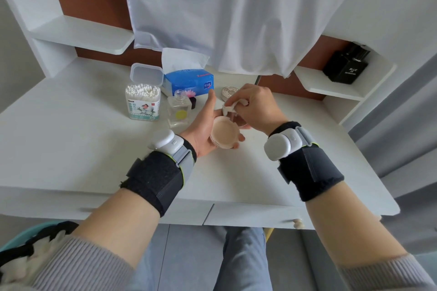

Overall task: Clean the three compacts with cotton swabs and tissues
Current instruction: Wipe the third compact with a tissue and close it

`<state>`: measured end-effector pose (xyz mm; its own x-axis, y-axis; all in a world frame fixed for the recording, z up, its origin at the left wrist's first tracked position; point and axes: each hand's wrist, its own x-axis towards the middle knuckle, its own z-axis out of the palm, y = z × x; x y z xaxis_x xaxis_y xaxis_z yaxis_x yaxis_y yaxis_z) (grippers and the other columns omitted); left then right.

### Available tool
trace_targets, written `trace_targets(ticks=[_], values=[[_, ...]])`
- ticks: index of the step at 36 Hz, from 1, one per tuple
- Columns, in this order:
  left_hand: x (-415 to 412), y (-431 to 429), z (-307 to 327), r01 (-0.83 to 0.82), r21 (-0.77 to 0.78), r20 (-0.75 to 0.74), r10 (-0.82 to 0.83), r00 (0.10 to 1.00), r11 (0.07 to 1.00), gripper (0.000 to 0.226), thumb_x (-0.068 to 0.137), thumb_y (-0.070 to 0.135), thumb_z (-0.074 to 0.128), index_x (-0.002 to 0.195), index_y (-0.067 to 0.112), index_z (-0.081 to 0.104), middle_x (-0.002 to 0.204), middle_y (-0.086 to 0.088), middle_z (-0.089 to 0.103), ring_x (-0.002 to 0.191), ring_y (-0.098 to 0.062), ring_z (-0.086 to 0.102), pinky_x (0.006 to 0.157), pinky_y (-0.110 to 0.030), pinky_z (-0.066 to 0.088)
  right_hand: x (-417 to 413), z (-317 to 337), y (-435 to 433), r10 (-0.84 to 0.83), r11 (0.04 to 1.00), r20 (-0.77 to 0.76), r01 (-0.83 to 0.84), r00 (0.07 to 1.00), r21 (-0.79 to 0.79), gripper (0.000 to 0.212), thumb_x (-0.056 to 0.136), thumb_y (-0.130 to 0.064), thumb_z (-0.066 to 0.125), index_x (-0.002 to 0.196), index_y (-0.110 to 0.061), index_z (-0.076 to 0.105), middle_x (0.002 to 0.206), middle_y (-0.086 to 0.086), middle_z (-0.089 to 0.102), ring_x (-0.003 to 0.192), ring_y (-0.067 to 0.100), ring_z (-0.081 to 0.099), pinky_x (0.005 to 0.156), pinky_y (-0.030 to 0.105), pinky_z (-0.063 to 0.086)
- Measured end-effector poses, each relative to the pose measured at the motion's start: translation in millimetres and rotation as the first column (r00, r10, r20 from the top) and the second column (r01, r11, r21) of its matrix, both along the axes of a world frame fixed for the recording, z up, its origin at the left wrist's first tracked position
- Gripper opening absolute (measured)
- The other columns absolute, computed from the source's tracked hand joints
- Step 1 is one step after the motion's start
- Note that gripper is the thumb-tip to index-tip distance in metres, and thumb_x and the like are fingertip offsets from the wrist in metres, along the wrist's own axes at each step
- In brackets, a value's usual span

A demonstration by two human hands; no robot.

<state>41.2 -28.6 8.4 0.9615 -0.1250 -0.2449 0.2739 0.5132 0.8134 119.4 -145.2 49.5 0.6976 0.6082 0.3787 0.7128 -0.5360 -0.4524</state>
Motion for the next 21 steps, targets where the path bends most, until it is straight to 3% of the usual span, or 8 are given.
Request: trace_targets(ticks=[5, 11, 16, 18, 21], values=[[0, -2, 1, -0.013, -0.046, 0.004, 0.014, 1.000, 0.999, 0.085, 0.084, 0.079, 0.018, 0.108, 0.010, 0.061, 0.091, -0.015, 0.064, 0.066, -0.033, 0.062, 0.057, -0.036, 0.050, -4, 0, -4, 0.100, 0.991, 0.037, -0.096, 0.994, -0.096, 0.036, 0.072, 0.009, 0.053, 0.080, -0.015, 0.077, 0.083, -0.003, 0.059, 0.070, 0.016, 0.058, 0.058, 0.013, 0.043], [-1, -1, 1, 0.009, -0.031, 0.005, -0.008, 1.000, 0.999, 0.089, 0.083, 0.081, 0.018, 0.113, 0.009, 0.060, 0.086, -0.015, 0.066, 0.065, -0.033, 0.062, 0.056, -0.034, 0.049, -2, 1, -13, 0.208, 0.965, 0.072, -0.193, 0.975, -0.179, 0.037, 0.073, 0.016, 0.053, 0.081, -0.011, 0.077, 0.084, -0.007, 0.054, 0.072, 0.021, 0.063, 0.060, 0.031, 0.055], [-2, -1, 2, 0.015, -0.019, 0.011, -0.015, 1.000, 1.000, 0.091, 0.083, 0.081, 0.017, 0.116, 0.009, 0.061, 0.095, -0.017, 0.069, 0.066, -0.033, 0.063, 0.060, -0.037, 0.049, -1, 1, -17, 0.190, 0.967, 0.049, -0.178, 0.981, -0.185, 0.036, 0.075, 0.016, 0.053, 0.081, -0.011, 0.077, 0.083, -0.007, 0.052, 0.072, 0.014, 0.056, 0.058, 0.013, 0.043], [-2, -1, 1, 0.009, -0.009, 0.013, -0.009, 1.000, 1.000, 0.091, 0.083, 0.081, 0.017, 0.116, 0.008, 0.061, 0.095, -0.019, 0.068, 0.066, -0.033, 0.063, 0.061, -0.037, 0.050, -1, 0, -19, 0.184, 0.969, 0.028, -0.176, 0.983, -0.172, 0.038, 0.075, 0.017, 0.051, 0.082, -0.010, 0.077, 0.085, -0.004, 0.054, 0.072, 0.014, 0.056, 0.057, 0.007, 0.044], [-2, 0, 1, -0.001, 0.000, 0.023, 0.001, 1.000, 1.000, 0.091, 0.083, 0.081, 0.016, 0.112, 0.008, 0.064, 0.089, -0.018, 0.070, 0.066, -0.033, 0.063, 0.062, -0.038, 0.050, 0, -5, -23, 0.182, 0.976, 0.009, -0.179, 0.983, -0.124, 0.040, 0.074, 0.019, 0.048, 0.081, -0.007, 0.077, 0.086, 0.004, 0.057, 0.073, 0.017, 0.060, 0.062, 0.017, 0.054]])
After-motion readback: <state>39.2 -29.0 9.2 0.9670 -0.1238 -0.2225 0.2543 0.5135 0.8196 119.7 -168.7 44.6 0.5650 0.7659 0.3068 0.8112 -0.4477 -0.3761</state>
